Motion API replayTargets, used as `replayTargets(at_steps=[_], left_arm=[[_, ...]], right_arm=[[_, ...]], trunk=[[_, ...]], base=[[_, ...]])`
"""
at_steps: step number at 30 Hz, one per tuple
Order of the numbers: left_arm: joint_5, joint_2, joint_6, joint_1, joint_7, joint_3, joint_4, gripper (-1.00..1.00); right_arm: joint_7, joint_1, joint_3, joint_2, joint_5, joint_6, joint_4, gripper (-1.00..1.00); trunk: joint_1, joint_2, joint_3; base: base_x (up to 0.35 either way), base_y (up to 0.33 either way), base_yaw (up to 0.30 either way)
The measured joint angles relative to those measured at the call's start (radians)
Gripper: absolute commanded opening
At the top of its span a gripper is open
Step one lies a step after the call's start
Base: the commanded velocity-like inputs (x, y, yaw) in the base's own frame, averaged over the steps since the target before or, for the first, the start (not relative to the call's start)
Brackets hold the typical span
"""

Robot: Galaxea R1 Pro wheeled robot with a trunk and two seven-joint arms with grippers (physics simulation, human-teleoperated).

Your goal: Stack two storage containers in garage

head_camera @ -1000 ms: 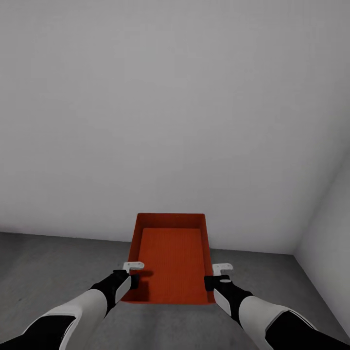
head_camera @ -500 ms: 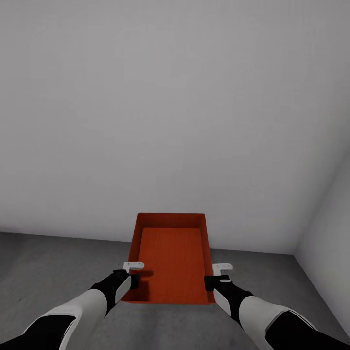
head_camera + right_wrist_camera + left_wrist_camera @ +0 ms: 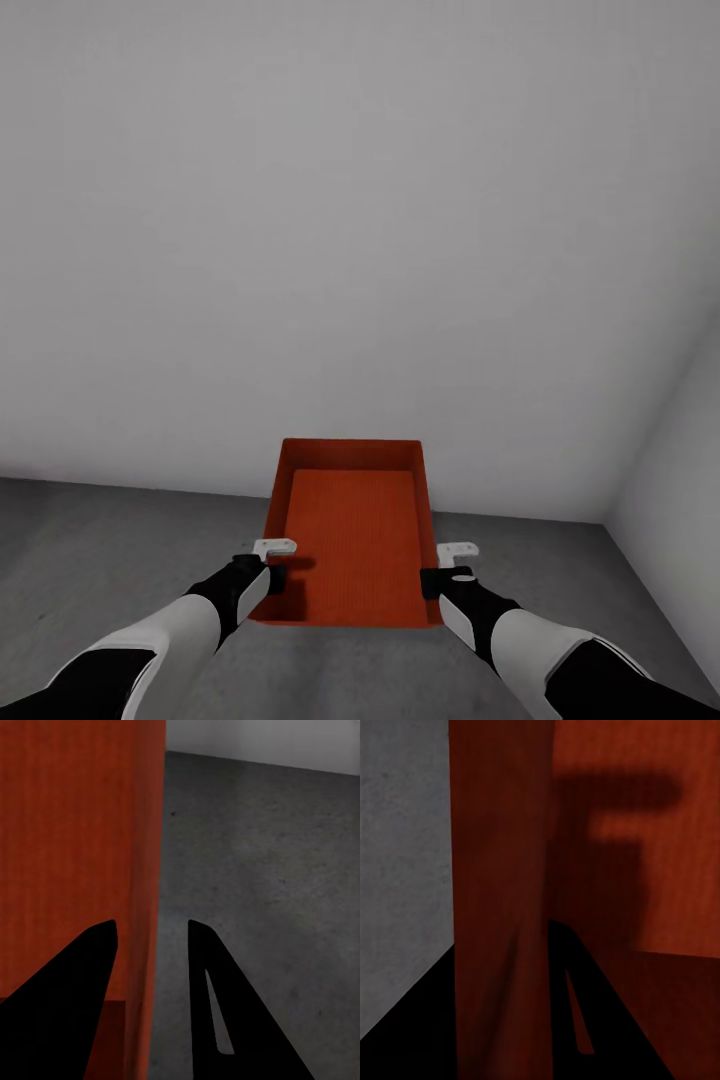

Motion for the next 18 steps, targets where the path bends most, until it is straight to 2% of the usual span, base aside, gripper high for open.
replayTargets(at_steps=[4,12,18], left_arm=[[0.015,-0.001,0.001,0.0,0.005,-0.012,0.0,-1.0],[0.019,-0.001,0.001,0.0,0.006,-0.015,0.0,-1.0],[0.012,-0.001,-0.001,0.0,0.004,-0.01,0.0,-1.0]], right_arm=[[0.001,0.0,0.002,-0.001,-0.002,0.001,0.0,-1.0],[0.001,0.0,0.003,-0.001,-0.002,0.001,0.0,-1.0],[0.001,0.0,0.002,-0.001,-0.001,0.0,-0.001,-1.0]], trunk=[[0.0,0.0,0.0],[0.0,0.0,0.0],[0.023,-0.042,-0.019]], base=[[0.0,0.0,0.0],[0.0,0.0,0.0],[0.0,0.0,0.0]])
